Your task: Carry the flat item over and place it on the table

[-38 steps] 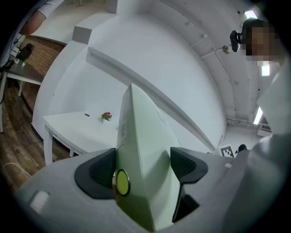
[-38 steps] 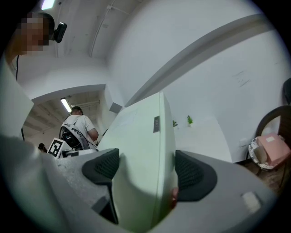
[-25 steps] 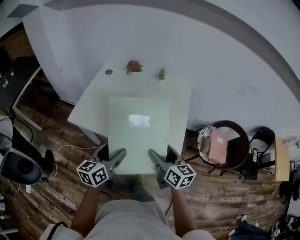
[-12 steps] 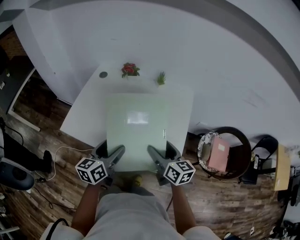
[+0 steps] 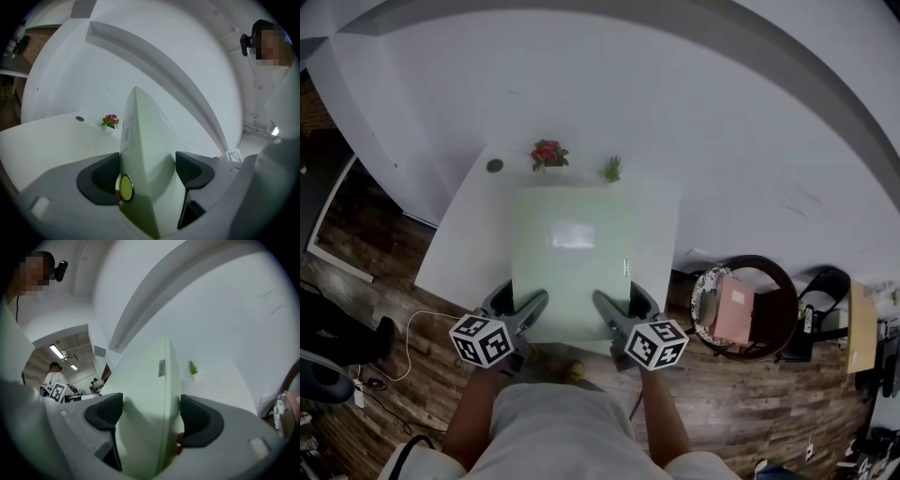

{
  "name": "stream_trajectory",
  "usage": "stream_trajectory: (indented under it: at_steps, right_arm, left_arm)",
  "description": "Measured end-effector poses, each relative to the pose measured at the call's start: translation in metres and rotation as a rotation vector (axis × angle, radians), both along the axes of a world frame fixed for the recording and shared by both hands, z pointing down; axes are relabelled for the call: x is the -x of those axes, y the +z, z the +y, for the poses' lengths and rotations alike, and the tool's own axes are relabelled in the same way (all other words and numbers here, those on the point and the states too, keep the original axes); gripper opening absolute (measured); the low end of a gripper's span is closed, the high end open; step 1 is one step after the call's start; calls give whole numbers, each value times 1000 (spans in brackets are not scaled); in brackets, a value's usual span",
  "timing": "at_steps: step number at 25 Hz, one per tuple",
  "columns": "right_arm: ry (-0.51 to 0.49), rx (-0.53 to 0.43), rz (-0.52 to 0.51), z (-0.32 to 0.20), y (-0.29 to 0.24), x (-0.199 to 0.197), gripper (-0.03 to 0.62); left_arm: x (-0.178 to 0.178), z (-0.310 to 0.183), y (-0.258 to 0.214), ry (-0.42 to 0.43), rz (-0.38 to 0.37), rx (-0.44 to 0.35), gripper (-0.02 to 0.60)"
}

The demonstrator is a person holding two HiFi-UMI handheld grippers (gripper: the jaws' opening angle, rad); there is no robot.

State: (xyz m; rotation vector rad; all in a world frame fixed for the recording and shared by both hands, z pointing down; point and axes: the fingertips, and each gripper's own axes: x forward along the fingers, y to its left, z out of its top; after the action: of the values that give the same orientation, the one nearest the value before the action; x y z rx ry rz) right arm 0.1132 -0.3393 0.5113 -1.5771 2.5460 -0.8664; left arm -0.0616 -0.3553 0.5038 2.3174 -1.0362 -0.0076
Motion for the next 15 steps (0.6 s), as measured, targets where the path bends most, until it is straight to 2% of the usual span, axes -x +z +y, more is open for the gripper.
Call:
stream_trajectory:
  at_steps: [6,15]
  right_arm:
    - [45,-3,0,-30,-1,9,380]
    - [87,51,-10,-55,21,18,380]
  left_arm:
    - [9,-38,-2,44,3,-1,364]
    - [16,-70,20,87,-6,56,365]
